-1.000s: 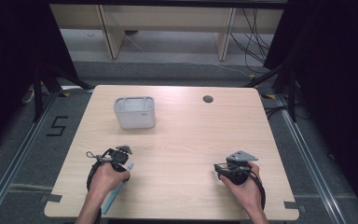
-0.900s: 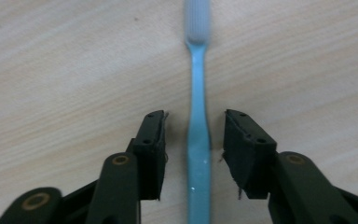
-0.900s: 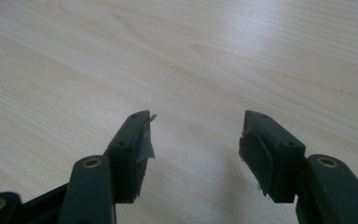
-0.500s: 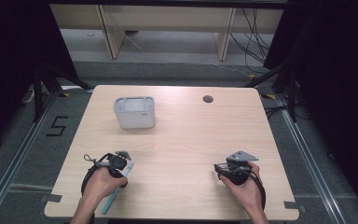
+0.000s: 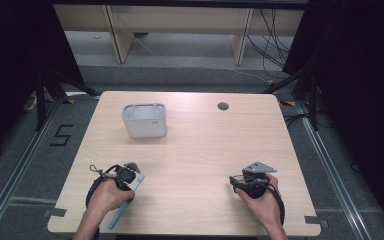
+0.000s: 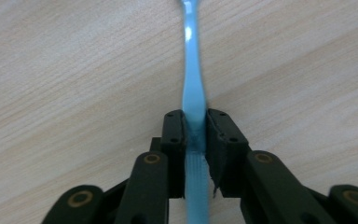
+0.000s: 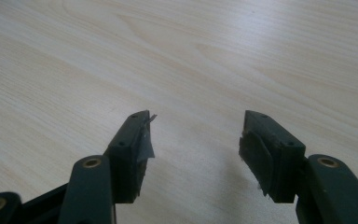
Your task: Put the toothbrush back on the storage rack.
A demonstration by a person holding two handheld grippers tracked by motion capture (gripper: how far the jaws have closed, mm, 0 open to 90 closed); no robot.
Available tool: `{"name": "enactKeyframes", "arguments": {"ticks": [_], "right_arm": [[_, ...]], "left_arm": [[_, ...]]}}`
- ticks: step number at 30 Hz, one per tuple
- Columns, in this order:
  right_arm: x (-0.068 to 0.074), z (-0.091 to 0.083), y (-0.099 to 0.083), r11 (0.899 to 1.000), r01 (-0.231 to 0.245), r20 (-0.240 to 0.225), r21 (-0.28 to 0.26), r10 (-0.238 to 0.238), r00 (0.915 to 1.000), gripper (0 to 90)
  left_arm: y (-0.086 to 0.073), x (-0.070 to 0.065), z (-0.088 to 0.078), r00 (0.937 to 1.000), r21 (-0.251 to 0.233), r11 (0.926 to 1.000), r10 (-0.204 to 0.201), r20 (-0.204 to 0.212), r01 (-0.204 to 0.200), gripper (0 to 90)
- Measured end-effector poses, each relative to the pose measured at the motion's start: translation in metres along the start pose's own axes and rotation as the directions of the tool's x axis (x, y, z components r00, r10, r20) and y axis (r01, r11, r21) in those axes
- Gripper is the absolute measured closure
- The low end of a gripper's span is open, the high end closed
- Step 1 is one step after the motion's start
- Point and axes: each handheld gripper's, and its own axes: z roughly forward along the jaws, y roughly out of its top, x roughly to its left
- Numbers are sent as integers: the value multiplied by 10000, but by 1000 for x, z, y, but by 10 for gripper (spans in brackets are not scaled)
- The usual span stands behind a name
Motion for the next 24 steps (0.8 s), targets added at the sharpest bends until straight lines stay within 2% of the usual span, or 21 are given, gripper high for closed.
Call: {"name": "enactKeyframes", "arguments": {"ticks": [1,2,3,5,6,7,8,10,11,13,14,17,18,19,21,22,23,24], "right_arm": [[0,-2,1,10000,-13,167,58,12,9999,433],[4,-2,1,9982,-564,31,196,564,9984,433],[4,-3,1,9980,-595,36,213,594,9982,433],[3,-3,1,9982,-569,44,193,569,9984,433],[1,-3,1,9996,-264,118,110,263,9996,433],[3,-4,1,9983,-548,57,207,547,9985,433],[3,-4,1,9983,-548,57,207,547,9985,433],[1,-4,1,9993,-362,134,112,360,9993,433],[-1,-2,0,9999,-149,141,14,148,9998,433],[0,-2,0,9997,-261,92,-45,261,9996,433],[1,-3,1,9995,-309,157,51,308,9994,433],[1,-3,1,9997,-242,161,76,241,9996,433],[3,-3,1,9984,-540,65,162,539,9985,433],[3,-3,1,9988,-476,66,127,475,9989,433],[4,-4,1,9979,-610,99,207,608,9981,433],[3,-4,1,9984,-547,92,150,546,9985,433],[0,-3,1,9999,-108,176,-2,108,9998,434],[0,-4,1,9997,-259,129,5,259,9996,434]], "left_arm": [[0,0,0,10000,0,10000,0,0,0,775],[1,0,0,10000,16,10000,-58,25,58,778],[1,0,1,10000,42,10000,-23,-2,23,780],[1,0,1,10000,-63,10000,-35,1,35,782],[1,0,0,10000,89,10000,-11,24,11,782],[2,0,-1,10000,155,9999,-38,66,36,783],[1,1,0,10000,33,10000,5,94,-6,784],[0,1,-1,9999,56,10000,34,132,-35,784],[-1,2,0,9999,-97,9999,49,136,-48,784],[-3,3,-1,9998,-98,9999,28,202,-26,785],[-5,5,0,9996,-456,9989,99,263,-87,785],[-7,7,-3,9994,-653,9978,138,305,-118,785],[-7,7,-5,9993,-760,9970,164,339,-138,785],[-8,8,-7,9990,-901,9957,230,383,-195,785],[-9,8,-9,9987,-1235,9923,-19,510,81,786],[-9,9,-10,9983,-1390,9902,-72,572,151,786],[-9,12,-14,9982,-1359,9905,296,528,-222,786],[-10,13,-14,9978,-1492,9887,262,606,-169,785]]}}
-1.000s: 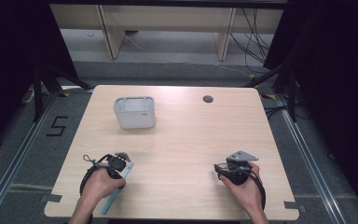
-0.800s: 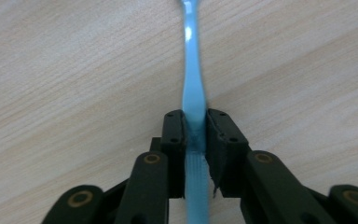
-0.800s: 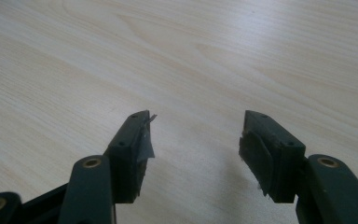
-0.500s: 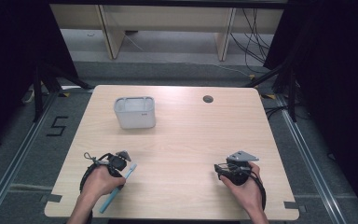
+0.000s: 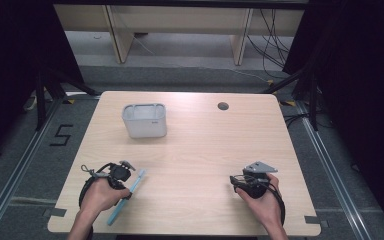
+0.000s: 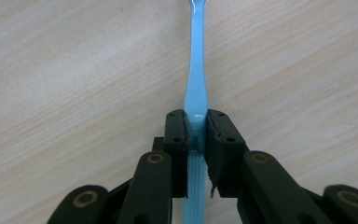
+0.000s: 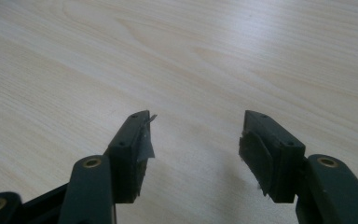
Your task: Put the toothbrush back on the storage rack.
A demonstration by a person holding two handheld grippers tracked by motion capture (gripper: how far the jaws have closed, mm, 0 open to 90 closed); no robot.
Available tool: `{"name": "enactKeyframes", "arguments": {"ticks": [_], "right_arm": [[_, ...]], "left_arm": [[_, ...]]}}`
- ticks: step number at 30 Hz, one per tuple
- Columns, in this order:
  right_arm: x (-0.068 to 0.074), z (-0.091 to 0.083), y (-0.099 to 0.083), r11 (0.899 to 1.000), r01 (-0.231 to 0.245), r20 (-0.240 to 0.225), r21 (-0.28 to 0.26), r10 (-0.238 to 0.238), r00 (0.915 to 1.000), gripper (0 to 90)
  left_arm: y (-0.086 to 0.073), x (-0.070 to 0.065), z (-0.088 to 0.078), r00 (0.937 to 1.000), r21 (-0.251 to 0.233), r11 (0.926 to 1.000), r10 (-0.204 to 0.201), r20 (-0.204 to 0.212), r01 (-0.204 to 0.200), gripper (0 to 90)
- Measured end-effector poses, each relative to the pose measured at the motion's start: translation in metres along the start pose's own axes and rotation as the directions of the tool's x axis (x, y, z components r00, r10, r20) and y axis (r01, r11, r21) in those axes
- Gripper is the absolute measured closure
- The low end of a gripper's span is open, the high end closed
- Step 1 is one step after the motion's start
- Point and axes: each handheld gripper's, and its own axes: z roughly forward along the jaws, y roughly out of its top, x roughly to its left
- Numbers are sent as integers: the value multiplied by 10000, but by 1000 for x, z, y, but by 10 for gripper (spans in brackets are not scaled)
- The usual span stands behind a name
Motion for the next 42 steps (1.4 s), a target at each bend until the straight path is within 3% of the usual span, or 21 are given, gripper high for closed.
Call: {"name": "enactKeyframes", "arguments": {"ticks": [1,4,5,6,11,15,21,22,23,24,26,29,31,33,35,36,38,39,40,41,42], "right_arm": [[2,0,-1,9995,-314,-173,84,316,9994,435],[0,0,0,9998,-208,-170,51,208,9996,436],[0,0,0,9999,-163,-186,44,163,9997,436],[0,0,0,9999,-163,-186,44,163,9997,436],[0,0,-1,9998,-205,-192,28,206,9996,437],[0,0,-1,9998,-182,-144,-20,182,9997,437],[0,0,-1,10000,-87,10,17,87,10000,440],[0,0,-1,9999,-104,47,-16,104,9999,441],[0,0,-1,9999,-104,47,-16,104,9999,441],[0,0,-1,10000,-94,43,-20,94,9999,441],[-1,-1,-1,10000,48,129,-44,-47,9999,442],[-1,-1,-1,9999,78,102,-120,-76,9999,442],[-2,0,-1,9995,196,149,-261,-192,9997,443],[-1,-1,-1,9998,69,111,-164,-67,9999,443],[-2,0,-1,9997,101,-80,-224,-103,9999,444],[0,-1,-2,9999,-49,86,-151,50,10000,444],[-2,-1,-1,9996,207,156,-184,-204,9997,444],[-2,-1,-1,9996,237,213,-184,-233,9995,444],[-2,-1,-1,9996,220,228,-167,-216,9995,444],[-2,-1,-1,9996,232,234,-171,-228,9995,444],[-2,0,-1,9992,301,128,-250,-297,9995,444]], "left_arm": [[-1,0,-1,9999,-176,9998,-52,108,54,786],[-3,1,-6,9993,-643,9978,-126,362,149,785],[-3,2,-8,9987,-891,9959,-117,495,161,785],[-3,5,-10,9986,-1072,9942,184,488,-131,785],[-5,8,-18,9969,-1959,9805,270,735,-122,785],[-6,12,-20,9922,-2738,9618,366,1193,-26,785],[-8,16,-22,9930,-3820,9240,307,1144,154,785],[-8,16,-21,9945,-4242,9052,182,1031,274,785],[-8,17,-22,9941,-4336,9008,262,1054,222,785],[-9,20,-25,9944,-4278,9038,343,997,117,785],[-9,22,-26,9965,-4619,8869,365,751,23,785],[-9,23,-27,9967,-5153,8567,207,788,229,785],[-9,24,-27,9961,-5538,8315,65,883,436,785],[-9,24,-27,9957,-6021,7951,-235,900,732,785],[-9,24,-27,9945,-6338,7681,-377,974,912,785],[-9,25,-28,9949,-6446,7595,-340,951,876,786],[-9,25,-29,9948,-6794,7275,-469,899,957,785],[-8,26,-30,9950,-6883,7194,-424,907,934,785],[-8,26,-30,9946,-7104,6966,-515,896,1001,785],[-8,26,-31,9946,-7097,6974,-498,914,1001,785],[-8,27,-31,9938,-7236,6819,-521,978,1070,785]]}}
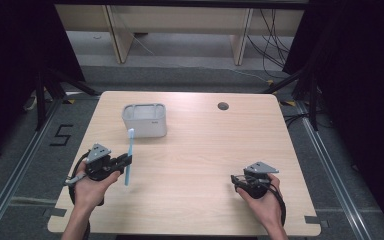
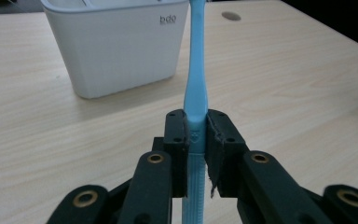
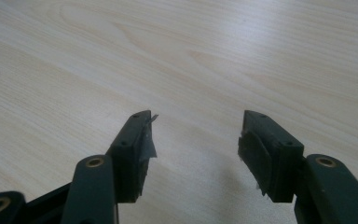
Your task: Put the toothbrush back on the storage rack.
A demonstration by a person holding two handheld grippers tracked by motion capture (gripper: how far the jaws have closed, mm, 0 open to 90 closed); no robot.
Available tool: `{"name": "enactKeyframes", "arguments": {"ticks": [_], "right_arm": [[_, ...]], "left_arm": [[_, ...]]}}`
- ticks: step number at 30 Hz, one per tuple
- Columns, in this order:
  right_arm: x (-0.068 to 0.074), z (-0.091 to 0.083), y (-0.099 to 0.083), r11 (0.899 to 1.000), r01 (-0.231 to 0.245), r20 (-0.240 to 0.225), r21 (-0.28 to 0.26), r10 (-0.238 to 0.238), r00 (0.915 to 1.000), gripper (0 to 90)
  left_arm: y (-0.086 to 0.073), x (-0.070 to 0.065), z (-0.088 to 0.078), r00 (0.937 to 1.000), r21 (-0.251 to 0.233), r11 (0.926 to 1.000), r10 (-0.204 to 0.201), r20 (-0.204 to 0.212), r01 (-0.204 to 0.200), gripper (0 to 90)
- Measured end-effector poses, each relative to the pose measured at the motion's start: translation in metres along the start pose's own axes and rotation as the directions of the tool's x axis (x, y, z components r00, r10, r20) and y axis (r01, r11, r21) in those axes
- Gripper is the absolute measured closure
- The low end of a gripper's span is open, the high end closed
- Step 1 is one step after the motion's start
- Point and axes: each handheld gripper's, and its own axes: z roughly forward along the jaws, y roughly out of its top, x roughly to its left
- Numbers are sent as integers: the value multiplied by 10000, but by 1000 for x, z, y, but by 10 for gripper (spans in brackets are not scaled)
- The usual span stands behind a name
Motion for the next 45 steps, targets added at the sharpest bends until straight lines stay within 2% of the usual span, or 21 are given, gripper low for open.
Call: {"name": "enactKeyframes", "arguments": {"ticks": [4,6,7,8,9,11,13,16,18,19,20,21,24,27,34,37,40,41,42,45], "right_arm": [[0,-1,0,10000,3,8,5,-3,10000,444],[1,-1,0,9998,-177,31,-3,177,9998,444],[0,-2,0,9999,-100,76,23,99,9999,444],[2,-1,0,9993,-376,-76,88,377,9993,444],[2,-2,1,9991,-422,-75,102,423,9991,444],[2,-2,1,9994,-329,-43,70,329,9994,445],[3,-3,1,9989,-449,1,139,449,9990,445],[1,-3,1,9996,-279,173,19,279,9995,446],[1,-2,1,9995,-306,99,-65,306,9995,446],[1,-3,1,9996,-274,29,66,274,9996,446],[0,-2,0,9998,-87,246,-152,90,9997,447],[2,-4,1,9995,-313,189,-19,313,9993,447],[1,-3,1,9997,-261,-40,-17,261,9997,448],[2,-5,1,9993,-361,206,68,359,9991,448],[1,-5,1,9994,-325,255,-93,327,9991,447],[1,-4,1,9991,-417,-89,-97,416,9991,448],[1,-5,1,9994,-303,115,-136,305,9995,448],[2,-5,1,9987,-486,65,-137,487,9988,448],[1,-5,1,9994,-316,117,-158,318,9994,448],[1,-5,1,9995,-290,171,-142,293,9994,447]], "left_arm": [[2,0,-1,9998,-655,9978,81,-205,-94,785],[3,0,-2,9995,-1121,9937,46,-319,-82,785],[4,1,-2,9994,-1208,9926,52,-344,-93,786],[4,1,-2,9994,-1387,9903,23,-358,-72,785],[4,1,-2,9992,-1551,9879,9,-410,-72,786],[4,2,-2,9988,-1749,9846,-53,-491,-34,786],[5,4,-2,9984,-1880,9821,-45,-558,-60,785],[5,5,-2,9977,-2275,9738,-96,-676,-61,786],[5,6,-2,9975,-2470,9690,-75,-697,-100,786],[5,6,-2,9976,-2616,9651,-92,-682,-89,786],[6,6,-2,9976,-2669,9637,-69,-695,-119,785],[6,7,-2,9971,-2740,9616,-69,-756,-141,785],[7,8,-1,9964,-3029,9528,-72,-841,-187,785],[10,8,1,9962,-3275,9443,40,-867,-323,785],[15,10,7,9961,-3687,9283,166,-867,-476,785],[18,11,10,9957,-3751,9255,187,-904,-515,785],[21,13,12,9956,-3816,9229,175,-922,-516,785],[22,14,13,9954,-3812,9230,183,-942,-531,785],[23,14,14,9954,-3832,9222,167,-946,-519,785],[27,17,15,9941,-3857,9207,204,-1062,-601,785]]}}
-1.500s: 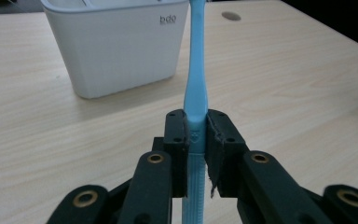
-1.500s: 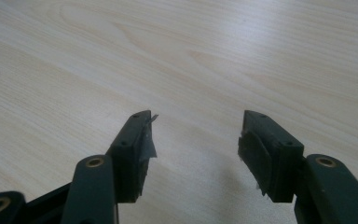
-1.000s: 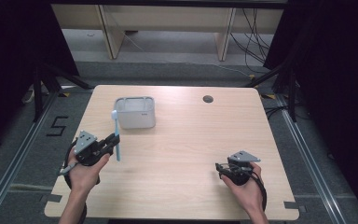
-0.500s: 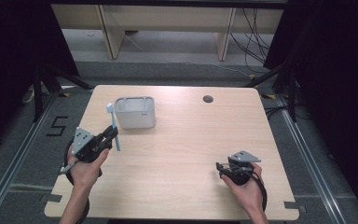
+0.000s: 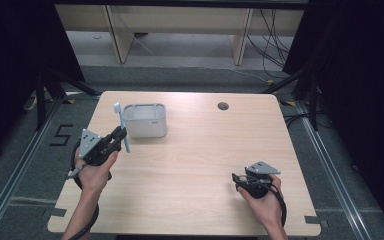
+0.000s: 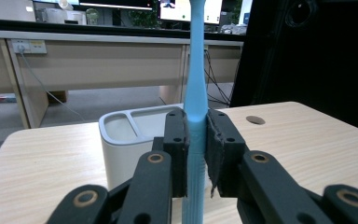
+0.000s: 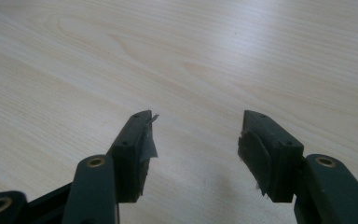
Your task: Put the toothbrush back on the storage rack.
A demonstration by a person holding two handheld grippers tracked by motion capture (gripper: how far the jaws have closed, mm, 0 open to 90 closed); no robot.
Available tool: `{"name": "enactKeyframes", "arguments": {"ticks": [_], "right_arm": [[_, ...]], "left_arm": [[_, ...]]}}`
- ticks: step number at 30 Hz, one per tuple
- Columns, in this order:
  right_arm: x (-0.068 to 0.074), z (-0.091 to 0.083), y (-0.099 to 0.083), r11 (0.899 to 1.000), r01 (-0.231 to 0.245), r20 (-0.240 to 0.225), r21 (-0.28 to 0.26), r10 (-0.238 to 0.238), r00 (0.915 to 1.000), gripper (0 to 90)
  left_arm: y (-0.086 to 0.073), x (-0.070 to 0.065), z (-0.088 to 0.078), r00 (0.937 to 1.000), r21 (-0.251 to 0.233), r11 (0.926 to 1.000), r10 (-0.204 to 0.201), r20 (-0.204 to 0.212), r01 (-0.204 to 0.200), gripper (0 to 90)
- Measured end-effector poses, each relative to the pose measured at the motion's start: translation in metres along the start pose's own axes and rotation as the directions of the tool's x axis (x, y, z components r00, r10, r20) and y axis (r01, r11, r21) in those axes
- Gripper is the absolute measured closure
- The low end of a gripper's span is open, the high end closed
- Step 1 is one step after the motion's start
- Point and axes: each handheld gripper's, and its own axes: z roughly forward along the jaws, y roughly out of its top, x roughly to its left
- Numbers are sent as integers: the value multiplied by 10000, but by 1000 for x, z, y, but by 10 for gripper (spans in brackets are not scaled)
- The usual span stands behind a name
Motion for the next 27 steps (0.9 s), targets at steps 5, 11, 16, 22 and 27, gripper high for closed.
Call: {"name": "enactKeyframes", "arguments": {"ticks": [5,11,16,22,27], "right_arm": [[0,0,0,10000,-6,9,-1,6,10000,447],[0,-1,0,9999,19,104,-121,-18,9999,446],[0,0,0,9999,42,16,-139,-42,10000,447],[0,0,0,9997,151,12,-213,-151,9999,446],[1,-1,0,9998,41,93,-180,-39,9999,446]], "left_arm": [[4,2,4,9999,-156,9998,110,-66,-111,785],[8,5,10,9997,-312,9993,225,-116,-228,785],[12,7,15,9998,-510,9986,151,-120,-156,785],[17,9,19,9998,-673,9976,177,-58,-180,785],[21,9,21,9997,-747,9969,223,-60,-227,785]]}}
